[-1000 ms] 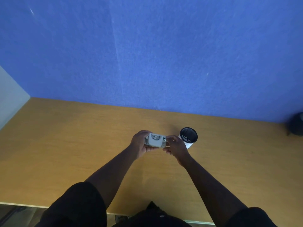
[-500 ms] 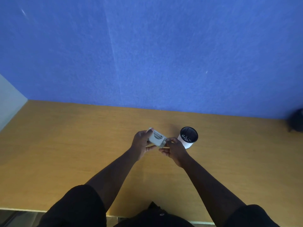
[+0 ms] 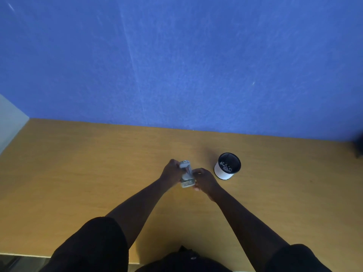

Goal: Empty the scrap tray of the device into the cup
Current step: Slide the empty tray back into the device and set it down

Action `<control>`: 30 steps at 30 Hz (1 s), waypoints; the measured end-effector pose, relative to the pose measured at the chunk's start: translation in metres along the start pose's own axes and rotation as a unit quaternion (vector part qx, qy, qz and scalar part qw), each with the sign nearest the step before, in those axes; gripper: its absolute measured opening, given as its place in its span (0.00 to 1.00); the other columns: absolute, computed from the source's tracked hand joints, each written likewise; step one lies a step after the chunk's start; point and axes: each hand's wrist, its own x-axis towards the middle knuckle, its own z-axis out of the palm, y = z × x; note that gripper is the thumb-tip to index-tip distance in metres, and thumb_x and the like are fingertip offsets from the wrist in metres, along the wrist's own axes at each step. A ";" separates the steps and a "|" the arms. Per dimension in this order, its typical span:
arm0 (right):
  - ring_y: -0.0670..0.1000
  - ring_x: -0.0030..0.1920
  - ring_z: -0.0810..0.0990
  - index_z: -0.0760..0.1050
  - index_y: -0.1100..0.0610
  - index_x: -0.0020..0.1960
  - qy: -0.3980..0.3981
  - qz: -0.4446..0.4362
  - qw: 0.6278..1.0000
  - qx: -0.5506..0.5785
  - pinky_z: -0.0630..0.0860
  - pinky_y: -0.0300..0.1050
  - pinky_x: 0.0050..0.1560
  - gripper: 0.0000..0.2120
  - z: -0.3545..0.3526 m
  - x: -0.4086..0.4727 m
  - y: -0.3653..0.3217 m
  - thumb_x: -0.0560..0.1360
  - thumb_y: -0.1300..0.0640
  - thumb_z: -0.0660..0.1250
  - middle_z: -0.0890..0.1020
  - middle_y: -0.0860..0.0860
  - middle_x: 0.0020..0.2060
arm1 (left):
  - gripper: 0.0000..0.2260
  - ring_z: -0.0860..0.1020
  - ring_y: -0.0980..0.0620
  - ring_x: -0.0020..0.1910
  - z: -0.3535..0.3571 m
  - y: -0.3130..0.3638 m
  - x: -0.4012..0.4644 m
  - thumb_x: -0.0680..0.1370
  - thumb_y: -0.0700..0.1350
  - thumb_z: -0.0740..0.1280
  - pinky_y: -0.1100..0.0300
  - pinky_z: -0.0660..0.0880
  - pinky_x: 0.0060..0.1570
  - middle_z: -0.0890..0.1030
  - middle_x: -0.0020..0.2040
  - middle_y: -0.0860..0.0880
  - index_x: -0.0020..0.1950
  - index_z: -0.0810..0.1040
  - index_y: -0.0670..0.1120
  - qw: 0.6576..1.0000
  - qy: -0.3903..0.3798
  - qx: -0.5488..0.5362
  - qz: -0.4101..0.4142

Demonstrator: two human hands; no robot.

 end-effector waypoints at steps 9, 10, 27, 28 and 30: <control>0.58 0.46 0.80 0.79 0.63 0.53 -0.003 -0.049 0.973 -0.227 0.75 0.53 0.45 0.13 0.011 0.021 0.007 0.78 0.56 0.62 0.81 0.57 0.46 | 0.12 0.83 0.41 0.50 0.004 -0.004 0.019 0.72 0.43 0.71 0.50 0.81 0.47 0.85 0.50 0.39 0.52 0.84 0.38 0.977 0.050 0.207 0.007; 0.57 0.44 0.78 0.79 0.64 0.52 -0.002 -0.049 0.968 -0.247 0.73 0.50 0.42 0.13 0.012 0.023 0.008 0.78 0.56 0.62 0.79 0.57 0.44 | 0.13 0.83 0.41 0.51 0.006 -0.005 0.021 0.72 0.44 0.71 0.50 0.81 0.49 0.85 0.51 0.39 0.53 0.84 0.38 0.975 0.052 0.216 0.010; 0.57 0.41 0.76 0.74 0.62 0.38 -0.045 -0.007 0.949 -0.312 0.66 0.44 0.39 0.14 0.022 0.034 0.021 0.79 0.55 0.60 0.77 0.59 0.37 | 0.12 0.83 0.41 0.45 0.011 -0.026 0.024 0.69 0.46 0.70 0.56 0.76 0.39 0.85 0.45 0.40 0.47 0.84 0.40 0.967 0.059 0.242 -0.058; 0.58 0.43 0.77 0.77 0.64 0.42 -0.049 -0.008 0.948 -0.314 0.68 0.44 0.40 0.14 0.022 0.035 0.022 0.79 0.55 0.60 0.79 0.61 0.41 | 0.12 0.83 0.41 0.45 0.011 -0.027 0.023 0.69 0.46 0.69 0.56 0.75 0.38 0.85 0.45 0.40 0.47 0.83 0.40 0.966 0.061 0.244 -0.055; 0.58 0.46 0.79 0.79 0.65 0.49 -0.047 -0.004 0.950 -0.307 0.71 0.45 0.42 0.15 0.021 0.033 0.020 0.79 0.55 0.60 0.82 0.62 0.48 | 0.12 0.83 0.42 0.44 0.012 -0.028 0.021 0.70 0.46 0.69 0.57 0.74 0.37 0.85 0.45 0.41 0.47 0.83 0.40 0.966 0.067 0.242 -0.053</control>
